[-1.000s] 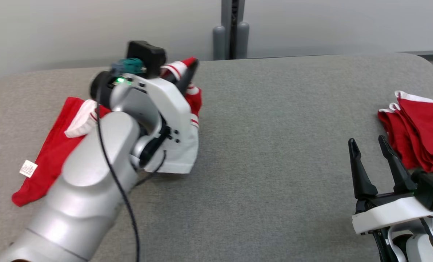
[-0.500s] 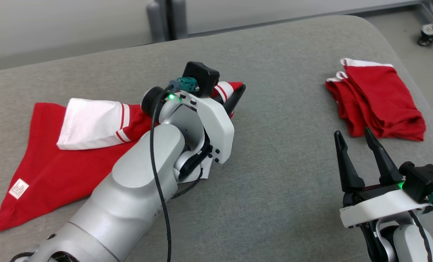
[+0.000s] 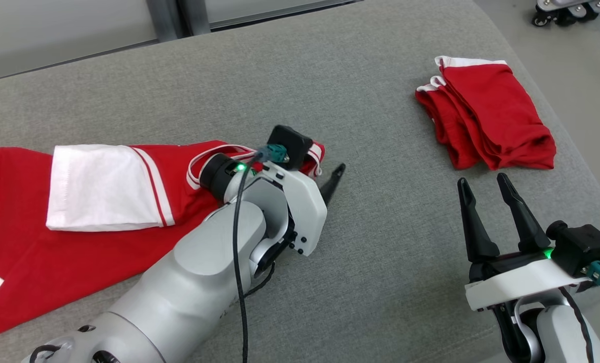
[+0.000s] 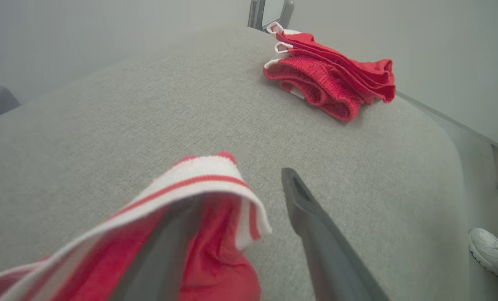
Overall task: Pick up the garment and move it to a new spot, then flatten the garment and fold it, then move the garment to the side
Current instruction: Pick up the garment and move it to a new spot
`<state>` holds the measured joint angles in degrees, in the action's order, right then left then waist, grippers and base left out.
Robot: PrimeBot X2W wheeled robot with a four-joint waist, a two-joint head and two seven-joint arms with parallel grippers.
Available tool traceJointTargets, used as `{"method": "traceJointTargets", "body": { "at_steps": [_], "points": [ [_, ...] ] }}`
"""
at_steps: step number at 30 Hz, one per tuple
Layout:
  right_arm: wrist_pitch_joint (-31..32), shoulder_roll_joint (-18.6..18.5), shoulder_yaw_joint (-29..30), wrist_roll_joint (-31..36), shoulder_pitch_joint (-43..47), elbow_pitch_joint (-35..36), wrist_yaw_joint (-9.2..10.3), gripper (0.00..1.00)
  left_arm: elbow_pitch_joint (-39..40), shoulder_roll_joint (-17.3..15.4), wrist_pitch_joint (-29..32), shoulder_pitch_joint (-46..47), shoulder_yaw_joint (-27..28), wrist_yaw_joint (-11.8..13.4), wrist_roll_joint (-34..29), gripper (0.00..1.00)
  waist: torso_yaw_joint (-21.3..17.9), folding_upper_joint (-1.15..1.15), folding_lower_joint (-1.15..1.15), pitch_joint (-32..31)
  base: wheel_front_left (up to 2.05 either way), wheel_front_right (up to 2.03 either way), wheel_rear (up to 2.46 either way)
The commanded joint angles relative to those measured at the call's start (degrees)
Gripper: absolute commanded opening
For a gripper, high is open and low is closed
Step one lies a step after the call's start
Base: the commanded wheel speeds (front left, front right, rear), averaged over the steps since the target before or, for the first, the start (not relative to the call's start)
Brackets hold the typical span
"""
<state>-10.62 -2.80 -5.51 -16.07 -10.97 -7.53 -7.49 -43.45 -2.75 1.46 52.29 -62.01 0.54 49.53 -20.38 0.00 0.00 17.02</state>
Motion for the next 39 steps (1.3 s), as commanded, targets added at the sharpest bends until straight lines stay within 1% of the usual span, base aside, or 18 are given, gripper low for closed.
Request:
{"method": "traceJointTargets", "body": {
  "at_steps": [1,3,6,11,15,19,22,27,36,39],
  "points": [
    [-0.45,-0.22,0.38,0.27,-0.47,-0.29,-0.01,1.0,-0.45,-0.32,-0.54,1.26,-1.2,0.43,0.01,1.0,0.59,0.0,0.0,-0.33,0.0,0.0,0.0],
    [-0.5,-0.23,0.6,0.59,-0.43,-0.51,-0.01,1.0,-0.61,-0.31,-1.05,1.43,-3.38,0.63,-0.18,1.0,1.47,0.0,0.0,-0.86,0.0,0.0,0.0],
    [-0.35,-0.22,1.12,0.99,-0.02,-0.77,-0.01,1.0,0.55,-0.28,-1.72,0.81,-5.63,0.9,1.17,1.0,3.35,0.0,0.0,-2.07,0.0,0.0,0.0],
    [0.51,-0.24,2.79,2.02,1.26,-0.4,-0.01,1.0,3.49,-0.29,-2.38,-1.02,-8.92,1.16,2.01,1.0,7.7,0.0,0.0,-4.78,0.0,0.0,0.0],
    [1.2,-0.24,3.98,2.81,2.56,0.24,-0.01,1.0,5.61,-0.29,-4.22,-3.32,-9.95,1.98,1.93,1.0,11.21,0.0,0.0,-6.97,0.0,0.0,0.0],
    [2.02,-0.23,4.91,3.31,3.96,1.08,-0.01,1.0,6.51,-0.3,-7.01,-5.59,-9.92,3.6,2.4,1.0,14.07,0.0,0.0,-8.78,0.0,0.0,0.0],
    [2.56,-0.24,5.24,3.49,4.9,1.76,-0.01,1.0,6.24,-0.47,-9.17,-7.63,-9.11,4.82,2.88,1.0,15.4,0.0,0.0,-9.97,0.0,0.0,0.0],
    [3.47,-0.24,5.47,3.53,6.2,2.7,-0.01,1.0,6.37,-2.37,-12.29,-10.55,-6.65,7.1,4.47,1.0,16.43,0.0,0.0,-11.57,0.0,0.0,0.0],
    [4.64,-0.24,5.76,4.03,7.99,4.16,-0.01,1.0,7.69,-7.69,-15.79,-15.6,0.01,12.39,7.09,1.0,16.19,0.0,0.0,-13.69,0.0,0.0,0.0],
    [4.93,-0.25,5.97,4.2,8.17,4.7,-0.01,1.0,8.16,-9.27,-16.3,-17.32,2.78,13.61,8.2,1.0,15.86,0.0,0.0,-14.07,0.0,0.0,0.0]
  ]
}}
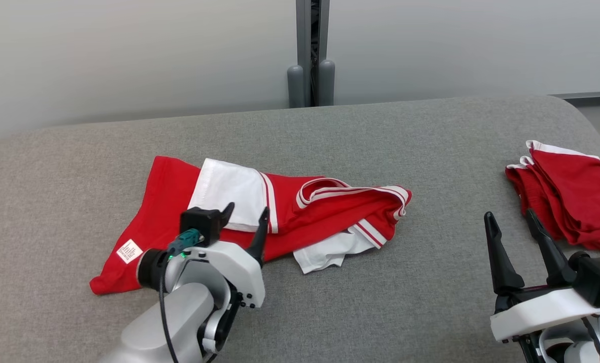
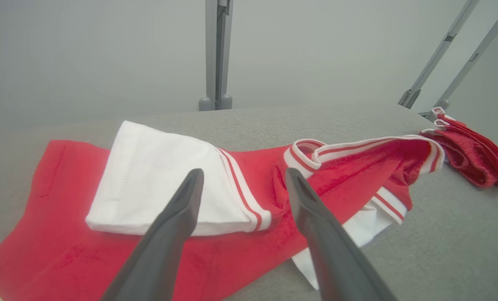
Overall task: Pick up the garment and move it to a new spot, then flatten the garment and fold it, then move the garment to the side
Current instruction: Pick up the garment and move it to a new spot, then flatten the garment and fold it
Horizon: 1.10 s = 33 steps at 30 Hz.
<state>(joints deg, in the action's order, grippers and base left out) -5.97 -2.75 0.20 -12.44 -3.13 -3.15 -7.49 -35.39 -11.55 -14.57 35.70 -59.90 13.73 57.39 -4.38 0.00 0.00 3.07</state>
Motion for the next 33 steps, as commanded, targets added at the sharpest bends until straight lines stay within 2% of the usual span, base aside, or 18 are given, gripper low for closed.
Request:
{"method": "traceJointTargets", "body": {
  "at_steps": [1,7,11,28,29,30,33],
  "points": [
    [0.35,-0.28,0.27,0.6,0.49,0.48,-0.01,1.0,0.13,-1.05,-0.43,-1.23,1.74,0.83,0.72,1.0,-0.27,0.0,0.0,-0.22,0.0,0.0,0.0],
    [0.87,-0.29,0.49,0.7,0.94,1.41,-0.01,1.0,-0.68,-3.0,-0.68,-4.1,6.52,1.93,2.46,1.0,-1.03,0.0,0.0,-0.29,0.0,0.0,0.0],
    [1.35,-0.28,0.63,1.06,0.57,2.24,-0.01,1.0,-3.04,-3.27,-0.64,-5.68,10.02,0.36,5.57,1.0,-1.98,0.0,0.0,0.76,0.0,0.0,0.0],
    [1.25,-0.29,0.5,1.32,-1.7,3.18,-0.01,1.0,-15.0,0.63,1.78,-0.98,18.44,-5.72,15.79,1.0,-6.29,0.0,0.0,5.66,0.0,0.0,0.0],
    [1.2,-0.28,0.53,1.3,-1.78,3.16,-0.01,1.0,-15.47,0.83,1.7,-0.71,18.9,-6.18,16.16,0.88,-6.47,0.0,0.0,5.83,0.0,0.0,0.0],
    [1.19,-0.28,0.56,1.28,-1.83,3.13,-0.01,1.0,-15.95,1.02,1.62,-0.46,19.32,-6.62,16.48,0.61,-6.63,0.0,0.0,6.0,0.0,0.0,0.0],
    [1.0,-0.28,0.48,1.14,-1.96,2.92,-0.01,1.0,-17.43,1.15,1.26,0.76,20.06,-7.17,16.7,0.0,-7.1,0.0,0.0,6.39,0.0,0.0,0.0]
  ]
}}
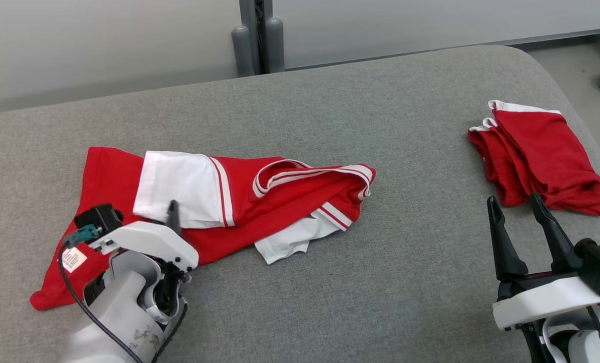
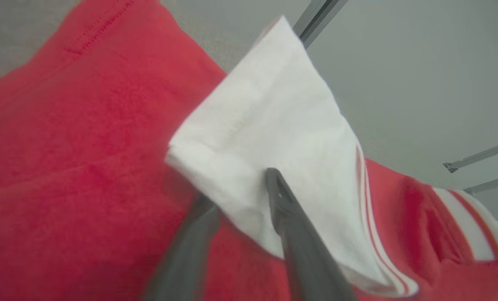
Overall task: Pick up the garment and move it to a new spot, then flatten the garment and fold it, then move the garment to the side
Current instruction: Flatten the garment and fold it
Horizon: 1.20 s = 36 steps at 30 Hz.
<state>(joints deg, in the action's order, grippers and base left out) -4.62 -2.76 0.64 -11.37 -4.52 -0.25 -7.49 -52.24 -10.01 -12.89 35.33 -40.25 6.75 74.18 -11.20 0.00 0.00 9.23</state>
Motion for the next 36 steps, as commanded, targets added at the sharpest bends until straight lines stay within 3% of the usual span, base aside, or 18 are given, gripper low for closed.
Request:
{"method": "traceJointTargets", "body": {
  "at_steps": [1,6,17,24,36],
  "points": [
    [-0.4,-0.27,0.02,0.0,-0.69,-0.02,-0.01,1.0,-1.03,-0.34,-0.64,1.55,0.56,-0.39,-0.26,0.0,-0.44,0.0,0.0,0.36,0.0,0.0,0.0],
    [-0.85,-0.28,0.3,-0.21,-0.86,-0.13,-0.01,1.0,-1.83,-1.03,-1.96,4.69,-0.64,0.85,-4.57,0.0,-0.99,0.0,0.0,1.05,0.0,0.0,0.0],
    [-1.58,-0.28,-0.87,-0.93,-2.06,-0.86,-0.01,1.0,6.16,0.13,-2.33,13.93,0.17,2.48,-13.12,0.0,-2.64,0.0,0.0,2.86,0.0,0.0,0.0],
    [-2.84,-0.26,-3.27,-2.51,-4.02,-2.09,-0.01,1.0,4.49,0.93,-2.24,22.88,-1.04,4.25,-16.7,0.0,-8.22,0.0,0.0,5.69,0.0,0.0,0.0],
    [-6.29,-0.23,-5.49,-4.83,-6.11,-5.46,-0.01,1.0,-2.91,4.1,-2.19,31.56,-3.13,3.05,-19.87,0.0,-15.57,0.0,0.0,10.96,0.0,0.0,0.0]
  ]
}}
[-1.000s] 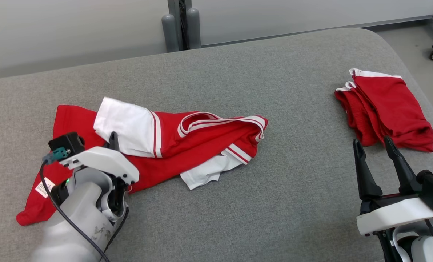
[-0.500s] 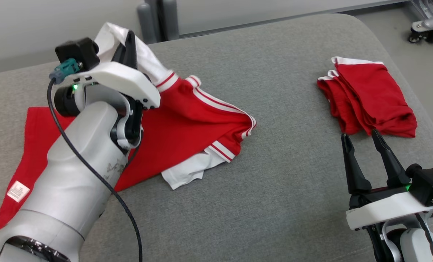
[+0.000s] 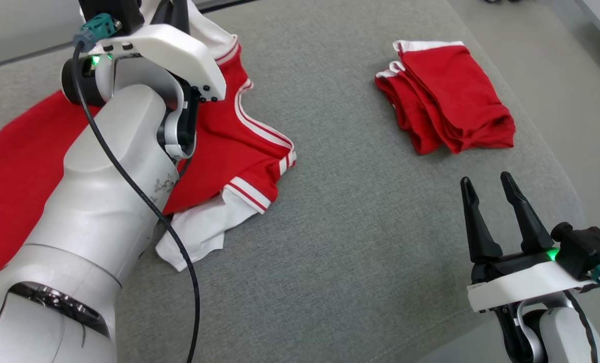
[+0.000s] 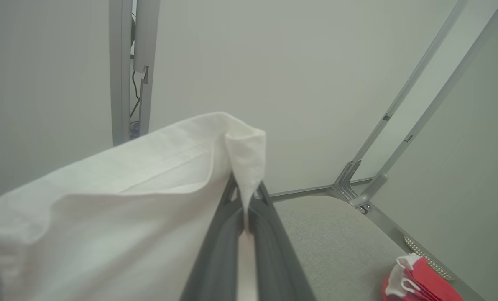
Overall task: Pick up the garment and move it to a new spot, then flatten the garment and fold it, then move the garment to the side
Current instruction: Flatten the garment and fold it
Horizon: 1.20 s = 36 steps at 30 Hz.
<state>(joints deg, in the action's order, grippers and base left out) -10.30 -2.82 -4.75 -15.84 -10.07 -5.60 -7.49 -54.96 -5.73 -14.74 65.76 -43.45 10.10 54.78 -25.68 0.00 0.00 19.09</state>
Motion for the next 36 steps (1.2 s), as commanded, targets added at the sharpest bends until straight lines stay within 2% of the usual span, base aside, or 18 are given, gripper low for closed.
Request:
{"method": "traceJointTargets", "body": {
  "at_steps": [1,6,15,20,28,33,34,35,36],
  "points": [
    [-0.69,-0.2,-0.28,-0.34,-0.83,-0.29,-0.01,1.0,-0.49,-0.02,-0.46,1.53,0.22,-0.27,-0.7,0.0,-1.34,0.0,0.0,1.38,0.0,0.0,0.0],
    [-1.45,-0.2,-1.41,-0.78,-1.49,-1.02,-0.01,1.0,-1.12,0.63,-0.51,3.42,0.47,-0.64,-3.23,0.0,-2.12,0.0,0.0,2.39,0.0,0.0,0.0],
    [-2.14,-0.21,-3.61,-1.35,-2.58,-2.56,-0.01,1.0,-0.15,2.4,-0.5,2.26,-0.91,-2.99,-7.1,0.0,-2.68,0.0,0.0,2.69,0.0,0.0,0.0],
    [-2.45,-0.21,-4.33,-1.79,-2.86,-3.35,-0.01,1.0,2.94,2.75,-0.51,1.33,-1.71,-3.68,-8.45,0.0,-2.93,0.0,0.0,2.66,0.0,0.0,0.0],
    [-2.87,-0.21,-5.58,-2.11,-3.16,-4.47,-0.01,1.0,8.63,2.69,-0.51,1.19,-3.97,-2.51,-7.8,0.0,-3.71,0.0,0.0,2.11,0.0,0.0,0.0],
    [-2.93,-0.21,-6.06,-2.46,-3.46,-4.98,-0.01,1.0,5.75,2.62,0.02,-0.15,-7.66,-1.46,-5.46,0.0,-4.34,0.0,0.0,2.03,0.0,0.0,0.0],
    [-2.98,-0.21,-6.13,-2.56,-3.52,-5.04,-0.01,1.0,4.89,2.63,0.29,-0.22,-8.19,-1.31,-4.91,0.26,-4.39,0.0,0.0,2.12,0.0,0.0,0.0],
    [-3.02,-0.21,-6.17,-2.61,-3.52,-5.07,-0.01,1.0,4.01,2.67,0.68,-0.48,-8.79,-1.38,-4.37,0.47,-4.41,0.0,0.0,2.22,0.0,0.0,0.0],
    [-3.1,-0.21,-6.13,-2.71,-3.5,-5.17,-0.01,1.0,3.35,2.74,0.96,-0.79,-9.5,-1.65,-3.95,0.93,-4.36,0.0,0.0,2.33,0.0,0.0,0.0]
  ]
}}
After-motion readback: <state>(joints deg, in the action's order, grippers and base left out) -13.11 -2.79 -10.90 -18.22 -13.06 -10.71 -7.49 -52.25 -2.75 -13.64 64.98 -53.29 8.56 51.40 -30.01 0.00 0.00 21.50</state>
